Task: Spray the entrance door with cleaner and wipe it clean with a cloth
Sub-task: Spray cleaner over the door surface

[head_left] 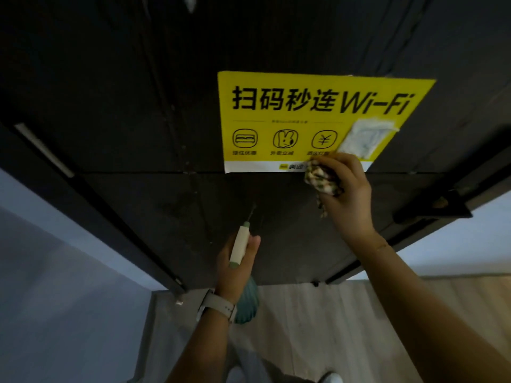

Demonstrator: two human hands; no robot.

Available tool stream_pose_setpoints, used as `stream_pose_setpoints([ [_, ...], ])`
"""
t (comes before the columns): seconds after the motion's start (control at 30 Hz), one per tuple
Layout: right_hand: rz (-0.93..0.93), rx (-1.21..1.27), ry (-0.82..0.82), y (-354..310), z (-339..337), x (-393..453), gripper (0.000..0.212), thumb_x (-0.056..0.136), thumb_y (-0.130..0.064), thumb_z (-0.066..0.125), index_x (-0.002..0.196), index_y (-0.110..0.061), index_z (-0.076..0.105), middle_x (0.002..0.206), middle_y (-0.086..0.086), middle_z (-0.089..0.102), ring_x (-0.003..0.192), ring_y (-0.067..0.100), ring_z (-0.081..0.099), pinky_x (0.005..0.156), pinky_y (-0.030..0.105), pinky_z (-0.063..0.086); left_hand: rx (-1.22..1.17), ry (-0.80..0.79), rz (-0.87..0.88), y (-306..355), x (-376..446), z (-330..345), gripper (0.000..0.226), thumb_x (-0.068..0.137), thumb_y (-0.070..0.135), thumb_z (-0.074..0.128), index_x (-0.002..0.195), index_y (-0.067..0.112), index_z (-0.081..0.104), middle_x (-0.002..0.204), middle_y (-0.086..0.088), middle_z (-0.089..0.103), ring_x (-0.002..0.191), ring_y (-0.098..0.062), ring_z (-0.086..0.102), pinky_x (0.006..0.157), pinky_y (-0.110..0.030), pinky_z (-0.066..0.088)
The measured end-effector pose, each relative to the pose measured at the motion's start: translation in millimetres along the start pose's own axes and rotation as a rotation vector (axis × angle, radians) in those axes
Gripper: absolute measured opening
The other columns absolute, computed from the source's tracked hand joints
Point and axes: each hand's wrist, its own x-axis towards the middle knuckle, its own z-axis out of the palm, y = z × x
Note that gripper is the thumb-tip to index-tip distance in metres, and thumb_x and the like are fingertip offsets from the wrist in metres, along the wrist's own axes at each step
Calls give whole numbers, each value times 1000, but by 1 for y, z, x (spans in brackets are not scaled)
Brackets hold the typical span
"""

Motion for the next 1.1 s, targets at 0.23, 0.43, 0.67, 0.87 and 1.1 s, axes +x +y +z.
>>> stream_pose_setpoints([
  [0.23, -14, 44, 13, 3, 2, 2, 40, 80, -13, 61, 117, -1, 64, 116, 5, 51, 112, 13, 52, 98, 22, 43, 40, -2, -140, -13, -7, 21, 19, 81, 20, 76, 76, 24, 57, 71, 3, 55, 61, -4, 57, 54, -10, 46],
  [0.43, -6, 31, 7, 5, 4, -8, 41, 79, -12, 60, 119, -1, 64, 121, 3, 52, 116, 15, 51, 102, 24, 42, 75, -18, -84, -28, -7, 20, 8, 88, 15, 69, 86, 18, 62, 68, 4, 54, 55, 1, 55, 53, -12, 45],
  [0.67, 109, 4, -87, 29, 20, -41, 48, 74, 1, 71, 120, -6, 63, 119, -2, 49, 111, 11, 51, 96, 24, 46, 73, -2, -197, -73, -5, 15, 17, 91, 16, 64, 103, 4, 63, 75, 3, 59, 63, 0, 58, 61, -17, 47],
  [0.87, 148, -17, -79, 40, 34, -44, 45, 75, 0, 71, 119, -6, 64, 118, -3, 47, 110, 5, 49, 95, 16, 42, 88, 47, -244, -83, -1, 24, 24, 90, 13, 66, 81, 31, 53, 74, 6, 55, 68, -7, 52, 61, -13, 46],
  [1.1, 109, -45, -80, 43, 26, -49, 47, 74, 4, 74, 120, -2, 63, 119, -1, 47, 111, 4, 47, 96, 11, 39, 179, 12, -191, -96, -1, 27, 20, 91, 15, 65, 82, 31, 56, 76, 1, 58, 71, -15, 55, 72, -37, 48],
])
